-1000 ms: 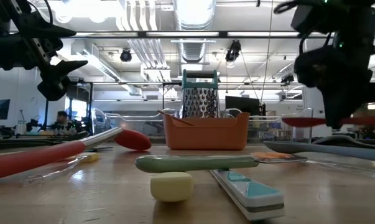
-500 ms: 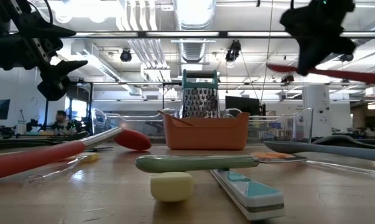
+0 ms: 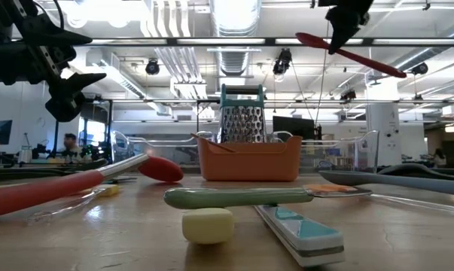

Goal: Pick & Place Kitchen Items
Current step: Put the right red serving spoon into the right transparent bin

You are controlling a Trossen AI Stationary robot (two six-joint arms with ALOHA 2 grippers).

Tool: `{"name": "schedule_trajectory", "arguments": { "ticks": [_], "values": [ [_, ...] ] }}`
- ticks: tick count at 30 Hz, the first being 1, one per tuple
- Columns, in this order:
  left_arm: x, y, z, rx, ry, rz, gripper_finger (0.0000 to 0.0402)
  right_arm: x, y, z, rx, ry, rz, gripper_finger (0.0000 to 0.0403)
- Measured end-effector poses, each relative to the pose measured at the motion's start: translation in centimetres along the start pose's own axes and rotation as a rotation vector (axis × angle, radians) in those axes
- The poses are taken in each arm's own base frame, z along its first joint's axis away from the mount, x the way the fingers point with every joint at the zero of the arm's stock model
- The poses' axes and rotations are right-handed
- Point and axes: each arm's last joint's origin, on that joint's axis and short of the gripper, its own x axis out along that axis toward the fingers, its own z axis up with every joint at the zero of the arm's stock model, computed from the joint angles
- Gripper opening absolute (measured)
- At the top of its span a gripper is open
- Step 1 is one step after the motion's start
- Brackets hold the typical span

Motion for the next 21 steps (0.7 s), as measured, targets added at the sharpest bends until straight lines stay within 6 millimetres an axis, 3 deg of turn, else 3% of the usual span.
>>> {"name": "schedule_trajectory", "arguments": {
  "ticks": [5, 9, 21],
  "values": [
    [0.0, 0.0, 0.0, 0.000, 0.001, 0.000, 0.0264, 2.0, -2.4, 1.7, -0.318, 0.042, 0.009, 0.0036],
    [0.0, 0.0, 0.0, 0.000, 0.000, 0.000, 0.0264, 4.6, -2.9, 2.5, -0.566, 0.112, 0.030, 0.0036],
    [0.0, 0.0, 0.0, 0.000, 0.000, 0.000, 0.0264, 13.1, -0.6, 2.9, -0.841, 0.350, 0.212, 0.0036]
  ]
}}
